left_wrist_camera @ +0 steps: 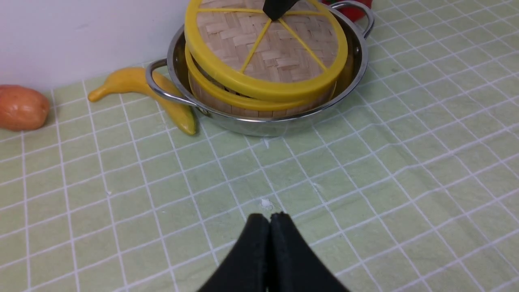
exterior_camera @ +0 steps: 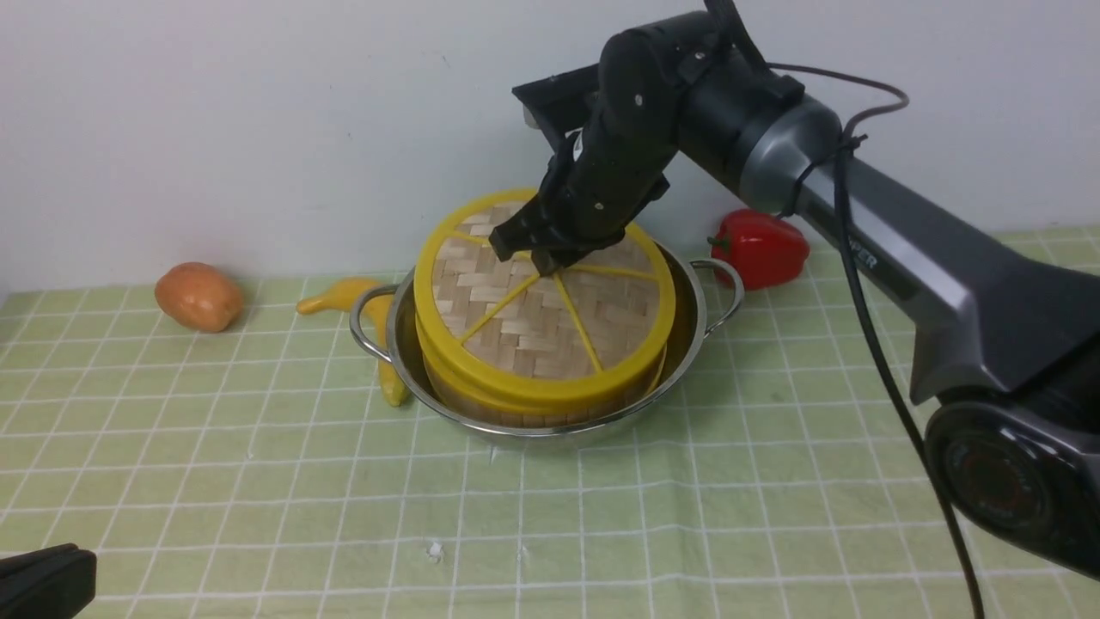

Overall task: Place the steamer in the pot on the green tablecloth, and put the lid on the steamer.
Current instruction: 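Place the bamboo steamer lid onto the steamer basket in the pot with the right gripper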

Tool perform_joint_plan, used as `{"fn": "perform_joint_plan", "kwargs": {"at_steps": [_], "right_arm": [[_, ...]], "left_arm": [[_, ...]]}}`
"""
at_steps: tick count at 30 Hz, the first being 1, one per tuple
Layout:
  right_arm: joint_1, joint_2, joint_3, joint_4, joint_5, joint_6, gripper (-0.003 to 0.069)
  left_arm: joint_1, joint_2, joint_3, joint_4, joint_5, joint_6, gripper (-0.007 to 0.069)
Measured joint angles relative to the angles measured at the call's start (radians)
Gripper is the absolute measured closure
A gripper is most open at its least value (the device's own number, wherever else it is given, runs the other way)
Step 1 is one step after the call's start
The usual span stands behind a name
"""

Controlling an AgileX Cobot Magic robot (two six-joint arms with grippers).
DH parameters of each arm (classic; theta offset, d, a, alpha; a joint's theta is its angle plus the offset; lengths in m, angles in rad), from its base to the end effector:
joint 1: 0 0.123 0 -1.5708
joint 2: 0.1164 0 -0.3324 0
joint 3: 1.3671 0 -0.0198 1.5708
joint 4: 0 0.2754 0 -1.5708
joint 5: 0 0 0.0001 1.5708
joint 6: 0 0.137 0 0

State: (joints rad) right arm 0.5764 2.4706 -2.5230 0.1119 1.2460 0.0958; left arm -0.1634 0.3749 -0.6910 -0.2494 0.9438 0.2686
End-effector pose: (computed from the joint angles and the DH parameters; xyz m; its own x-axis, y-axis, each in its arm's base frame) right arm 0.5066 0.3466 0.2343 -0.8188 -0.3766 -0.4334 -0.4785 0.8647 0.1527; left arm 0.0631 -0.0382 0.3387 -0.4517 0.1936 -0.8709 0.3870 0.9221 0.0043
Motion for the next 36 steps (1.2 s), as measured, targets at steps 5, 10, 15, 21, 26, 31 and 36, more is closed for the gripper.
{"fn": "perform_joint_plan", "kwargs": {"at_steps": [5,10,15,21,26,31,36], "right_arm": [[0.000,0.014,-0.001,0.006,-0.001,-0.022,0.0513],[0.000,0.014,-0.001,0.009,-0.001,-0.038,0.0513],[0.000,0.014,-0.001,0.029,-0.002,-0.064,0.0513],[0.000,0.014,-0.001,0.040,-0.002,-0.075,0.0513],[0.000,0.014,-0.001,0.040,-0.002,-0.075,0.0513],[0.000,0.014,-0.001,0.037,-0.002,-0.076,0.0513],[0.000,0.014,-0.001,0.024,-0.005,-0.076,0.0513]], "left_arm": [[0.000,0.000,0.000,0.000,0.010,0.000,0.0647],[0.000,0.000,0.000,0.000,0.013,0.000,0.0647],[0.000,0.000,0.000,0.000,0.016,0.000,0.0647],[0.000,0.000,0.000,0.000,0.016,0.000,0.0647],[0.000,0.000,0.000,0.003,0.016,0.000,0.0647],[0.000,0.000,0.000,0.018,0.016,0.000,0.0647],[0.000,0.000,0.000,0.023,0.016,0.000,0.0647]]}}
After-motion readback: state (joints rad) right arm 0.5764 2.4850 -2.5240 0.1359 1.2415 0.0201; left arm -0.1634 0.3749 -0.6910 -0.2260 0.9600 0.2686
